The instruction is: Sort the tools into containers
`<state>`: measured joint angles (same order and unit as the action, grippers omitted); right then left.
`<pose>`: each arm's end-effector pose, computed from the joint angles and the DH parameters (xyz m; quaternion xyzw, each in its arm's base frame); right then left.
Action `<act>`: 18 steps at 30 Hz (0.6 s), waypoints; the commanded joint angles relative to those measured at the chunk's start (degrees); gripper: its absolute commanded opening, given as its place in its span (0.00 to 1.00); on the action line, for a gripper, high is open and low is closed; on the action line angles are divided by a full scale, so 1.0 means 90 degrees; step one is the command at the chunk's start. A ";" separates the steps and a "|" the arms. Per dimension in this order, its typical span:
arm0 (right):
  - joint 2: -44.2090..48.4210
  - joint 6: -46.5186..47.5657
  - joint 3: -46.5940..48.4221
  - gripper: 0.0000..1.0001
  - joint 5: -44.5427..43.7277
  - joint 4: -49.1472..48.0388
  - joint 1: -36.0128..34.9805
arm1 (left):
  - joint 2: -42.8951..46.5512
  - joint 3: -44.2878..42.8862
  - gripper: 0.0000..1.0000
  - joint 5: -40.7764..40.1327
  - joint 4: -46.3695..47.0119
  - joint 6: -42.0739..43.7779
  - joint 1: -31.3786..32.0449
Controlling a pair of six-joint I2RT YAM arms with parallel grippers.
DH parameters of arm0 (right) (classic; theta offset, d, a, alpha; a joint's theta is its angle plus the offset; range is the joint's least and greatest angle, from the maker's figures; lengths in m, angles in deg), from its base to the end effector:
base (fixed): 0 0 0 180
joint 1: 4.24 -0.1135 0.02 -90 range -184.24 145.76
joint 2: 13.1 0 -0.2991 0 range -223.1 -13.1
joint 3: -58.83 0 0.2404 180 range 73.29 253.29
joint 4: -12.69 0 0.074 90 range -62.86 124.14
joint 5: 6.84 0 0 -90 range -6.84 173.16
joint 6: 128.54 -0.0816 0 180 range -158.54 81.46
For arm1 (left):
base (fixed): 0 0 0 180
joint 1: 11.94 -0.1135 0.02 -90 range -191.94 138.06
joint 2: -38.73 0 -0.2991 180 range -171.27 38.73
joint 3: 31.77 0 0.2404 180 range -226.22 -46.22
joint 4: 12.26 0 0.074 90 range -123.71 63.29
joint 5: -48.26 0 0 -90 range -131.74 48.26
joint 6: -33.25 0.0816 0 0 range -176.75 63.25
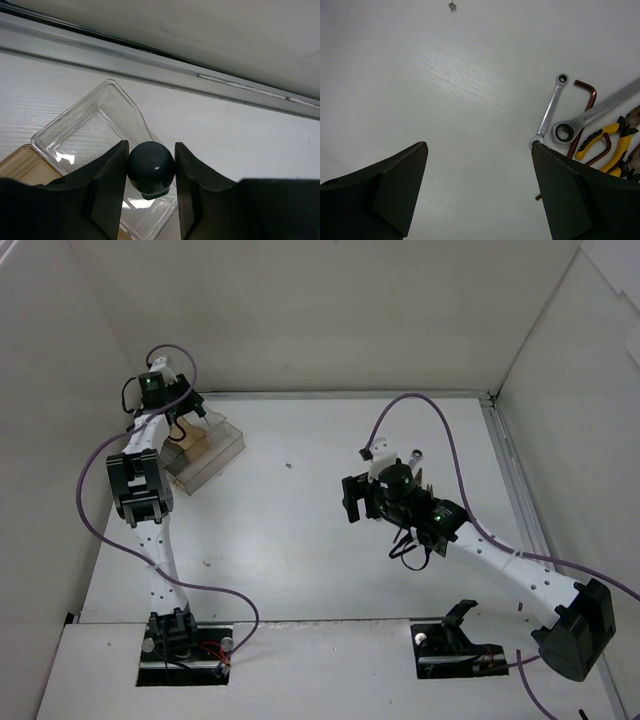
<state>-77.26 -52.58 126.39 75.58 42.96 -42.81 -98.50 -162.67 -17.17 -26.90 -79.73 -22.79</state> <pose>0.2161 0.1585 0.3269 -0.1468 0.8381 0.1810 0.4932 0.6123 0.0828 0.2371 -0.1189 0.8054 -0.2328 0.5320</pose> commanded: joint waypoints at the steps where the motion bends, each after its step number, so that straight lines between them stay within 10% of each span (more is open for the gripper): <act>1: 0.0156 -0.0217 0.0223 0.83 -0.0339 -0.0341 0.0037 | 0.0433 -0.0051 0.34 0.0082 0.0479 -0.0064 -0.0025; 18: 0.1709 -0.0412 -0.0138 0.83 -0.1032 0.0440 0.0057 | 0.1487 0.0750 0.70 -0.0348 0.0626 -0.0025 0.0102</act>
<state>-63.27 -54.98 123.53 71.41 46.32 -42.70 -94.50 -154.86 -19.13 -25.94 -80.15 -22.49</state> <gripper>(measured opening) 0.830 0.690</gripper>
